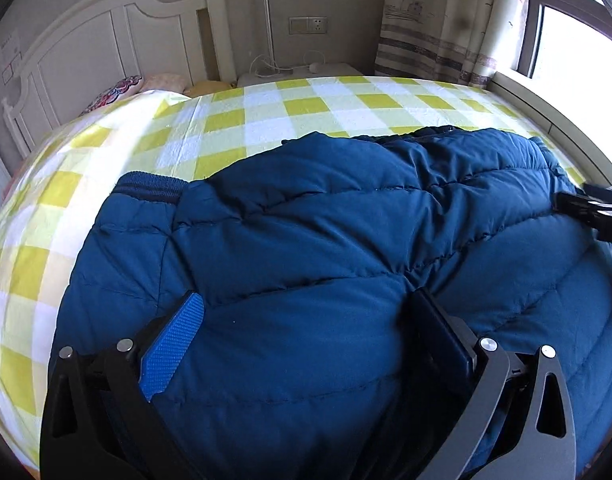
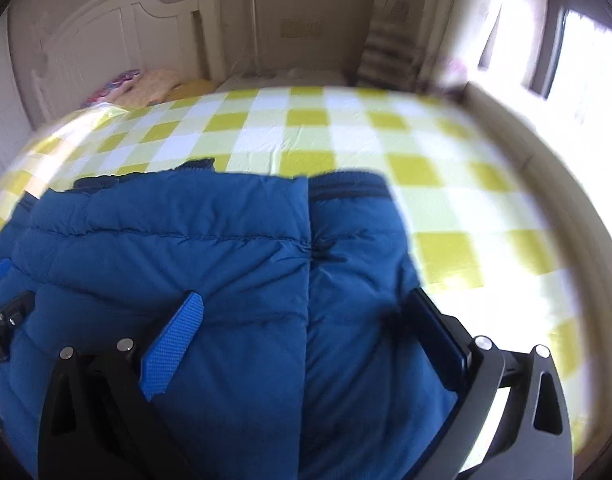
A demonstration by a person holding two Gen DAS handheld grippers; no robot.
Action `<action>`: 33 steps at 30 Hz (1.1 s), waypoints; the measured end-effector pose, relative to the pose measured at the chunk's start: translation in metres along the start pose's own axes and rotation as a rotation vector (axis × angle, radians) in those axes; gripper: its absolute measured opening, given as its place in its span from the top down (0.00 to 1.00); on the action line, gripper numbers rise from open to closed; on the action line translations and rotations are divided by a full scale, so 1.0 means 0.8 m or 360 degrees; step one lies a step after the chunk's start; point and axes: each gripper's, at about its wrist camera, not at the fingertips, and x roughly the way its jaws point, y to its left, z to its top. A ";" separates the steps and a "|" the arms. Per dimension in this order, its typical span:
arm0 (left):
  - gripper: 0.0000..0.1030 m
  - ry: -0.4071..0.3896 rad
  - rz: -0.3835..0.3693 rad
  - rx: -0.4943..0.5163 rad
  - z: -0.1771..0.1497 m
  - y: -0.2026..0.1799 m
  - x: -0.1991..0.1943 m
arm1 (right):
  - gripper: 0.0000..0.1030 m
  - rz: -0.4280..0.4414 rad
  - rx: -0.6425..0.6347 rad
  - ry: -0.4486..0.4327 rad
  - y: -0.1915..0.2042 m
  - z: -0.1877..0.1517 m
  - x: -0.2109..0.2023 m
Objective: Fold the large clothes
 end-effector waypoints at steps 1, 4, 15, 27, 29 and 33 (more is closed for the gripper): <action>0.04 0.0003 0.0001 0.0001 0.000 -0.001 0.000 | 0.03 0.0044 -0.0046 -0.0036 0.012 -0.001 -0.014; 0.04 0.0017 -0.0020 -0.0014 0.001 0.003 0.004 | 0.03 0.0200 -0.0323 -0.0150 0.079 -0.014 -0.066; 0.04 0.0041 -0.0083 -0.0058 0.004 0.014 0.009 | 0.03 0.0208 -0.0153 -0.0047 0.009 -0.043 -0.037; 0.04 0.0044 -0.0062 -0.0057 0.005 0.012 0.009 | 0.19 0.0385 0.0651 -0.0224 -0.188 -0.263 -0.119; 0.04 0.0045 -0.0061 -0.0059 0.006 0.012 0.009 | 0.21 0.0570 0.0796 -0.0286 -0.195 -0.289 -0.133; 0.04 0.0044 -0.0061 -0.0059 0.006 0.013 0.010 | 0.21 0.0887 0.0839 -0.0333 -0.177 -0.300 -0.143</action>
